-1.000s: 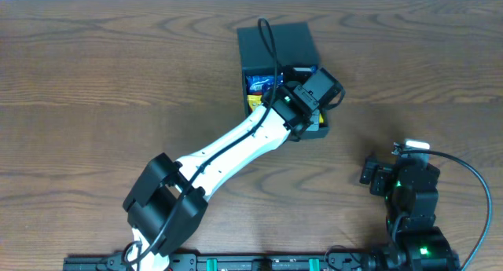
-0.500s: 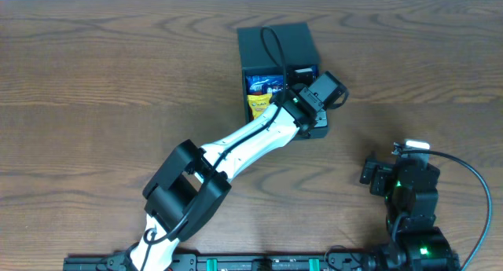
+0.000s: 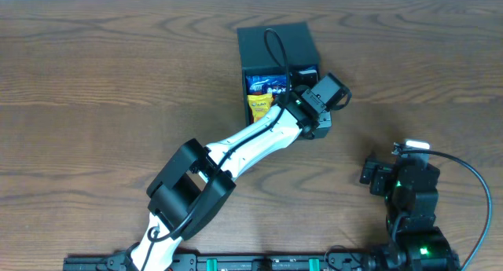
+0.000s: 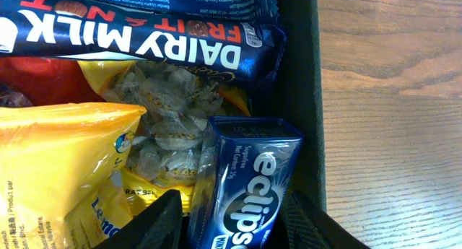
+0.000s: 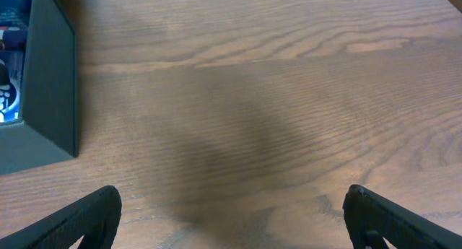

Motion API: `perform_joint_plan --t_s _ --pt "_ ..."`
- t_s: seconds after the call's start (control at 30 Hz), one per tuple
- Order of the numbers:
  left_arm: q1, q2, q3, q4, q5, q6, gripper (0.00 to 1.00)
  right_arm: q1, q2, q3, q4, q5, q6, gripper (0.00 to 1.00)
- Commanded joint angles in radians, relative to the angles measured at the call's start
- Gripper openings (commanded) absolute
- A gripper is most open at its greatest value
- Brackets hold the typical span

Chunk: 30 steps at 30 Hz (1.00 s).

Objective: Pack container
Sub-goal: 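Release the Eclipse tin inside the box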

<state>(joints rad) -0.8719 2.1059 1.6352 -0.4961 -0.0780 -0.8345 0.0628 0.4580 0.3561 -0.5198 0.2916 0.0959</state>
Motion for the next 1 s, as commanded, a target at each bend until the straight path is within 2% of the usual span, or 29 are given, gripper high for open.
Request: perform_joint_plan --t_s 0.0,0.33,0.63,0.7,0.8,0.87,0.9,0.97 --pt "-0.001 0.013 0.011 0.0 0.0 -0.001 0.48 -0.004 -0.002 -0.004 -0.001 0.007 0.012 0.99" --pt "0.001 0.012 0.011 0.015 -0.052 0.001 0.46 -0.004 -0.002 -0.004 -0.001 0.007 0.012 0.99" --pt "0.002 -0.11 0.016 -0.026 -0.135 0.118 0.47 -0.004 -0.002 -0.004 -0.001 0.007 0.012 0.99" --pt "0.002 -0.167 0.016 -0.053 -0.151 0.176 0.55 -0.004 -0.001 -0.004 -0.001 0.007 0.012 0.99" --pt "0.002 -0.24 0.016 -0.094 -0.159 0.306 0.64 -0.004 -0.002 -0.004 -0.001 0.007 0.012 0.99" --pt "0.006 -0.291 0.016 -0.142 -0.188 0.41 0.73 -0.004 -0.002 -0.004 -0.001 0.007 0.012 0.99" --pt "0.011 -0.325 0.016 -0.182 -0.196 0.481 0.84 -0.004 -0.002 -0.004 -0.001 0.007 0.012 0.99" --pt "0.021 -0.37 0.016 -0.238 -0.196 0.563 0.96 -0.004 -0.002 -0.004 -0.001 0.007 0.012 0.99"
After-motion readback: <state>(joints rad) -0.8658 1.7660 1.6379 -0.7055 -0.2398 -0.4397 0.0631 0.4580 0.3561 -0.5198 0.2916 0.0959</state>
